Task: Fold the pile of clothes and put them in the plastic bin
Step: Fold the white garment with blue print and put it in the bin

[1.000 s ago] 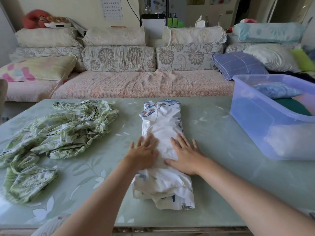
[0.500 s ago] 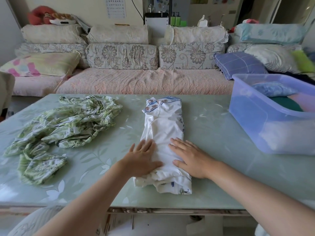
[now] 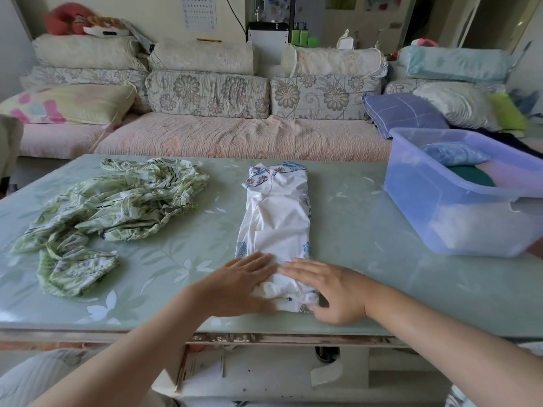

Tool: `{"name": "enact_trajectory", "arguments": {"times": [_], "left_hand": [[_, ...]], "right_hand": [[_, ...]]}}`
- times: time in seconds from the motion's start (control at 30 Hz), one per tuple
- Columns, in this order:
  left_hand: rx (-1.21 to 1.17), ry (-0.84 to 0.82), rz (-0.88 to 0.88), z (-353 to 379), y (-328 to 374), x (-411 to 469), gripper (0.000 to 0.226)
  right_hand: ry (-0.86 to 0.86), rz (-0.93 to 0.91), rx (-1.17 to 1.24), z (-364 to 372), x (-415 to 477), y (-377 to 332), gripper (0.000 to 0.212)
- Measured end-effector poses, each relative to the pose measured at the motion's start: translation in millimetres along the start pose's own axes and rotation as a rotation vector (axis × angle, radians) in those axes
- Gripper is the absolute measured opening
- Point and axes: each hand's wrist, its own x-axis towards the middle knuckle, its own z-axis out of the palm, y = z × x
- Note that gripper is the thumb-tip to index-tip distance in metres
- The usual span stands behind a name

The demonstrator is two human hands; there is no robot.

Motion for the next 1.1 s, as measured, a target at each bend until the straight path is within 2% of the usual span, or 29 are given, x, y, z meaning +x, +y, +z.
{"name": "enact_trajectory", "arguments": {"times": [0.1,0.17,0.23,0.3,0.4,0.47,0.6,0.7,0.77,0.87,0.97,1.03,1.1], "left_hand": [[-0.052,0.089,0.033,0.2,-1.6,-2.6,0.096],[-0.14,0.188,0.058,-5.8,3.7,-3.0,0.084],[-0.144,0.216,0.049,-9.0,5.9,-2.3,0.074],[-0.122,0.204,0.022,-6.4,3.0,0.1,0.069],[-0.206,0.216,-0.069,-3.8,-2.8,4.5,0.045],[-0.262,0.196,-0.132,-6.4,-2.3,6.7,0.045],[-0.229,0.172,-0.141,-5.8,-2.3,7.8,0.055],[-0.159,0.309,-0.031,-2.3,5.3,7.9,0.044],[-0.196,0.32,0.041,-3.1,13.8,7.0,0.047],[-0.2,0.298,0.034,-7.2,19.3,5.4,0.054],[-0.272,0.318,-0.075,-19.2,19.5,2.2,0.035],[-0.346,0.295,-0.128,-29.7,22.0,1.1,0.034],[-0.45,0.25,-0.16,-42.8,28.0,2.3,0.034]], "right_hand": [[-0.082,0.059,-0.02,-13.7,4.0,-9.6,0.076],[-0.162,0.08,-0.043,-19.9,5.4,-14.1,0.08],[-0.211,0.098,-0.063,-22.5,6.7,-17.4,0.089],[-0.211,0.12,-0.059,-21.6,7.1,-19.2,0.093],[-0.145,0.131,0.003,-16.7,6.5,-22.2,0.097],[-0.111,0.142,0.042,-12.7,6.8,-23.3,0.097],[-0.022,0.092,-0.035,-4.4,14.9,-20.8,0.069],[0.056,0.032,-0.182,-1.4,20.2,-16.0,0.061],[0.095,0.011,-0.245,1.0,24.6,-13.0,0.051],[0.148,0.064,-0.091,-4.4,29.9,-9.3,0.04],[0.167,0.148,0.145,-22.4,31.2,-6.9,0.031],[0.114,0.251,0.252,-40.8,27.4,-6.2,0.017],[-0.016,0.312,0.365,-56.3,20.8,-2.9,0.01]]}}
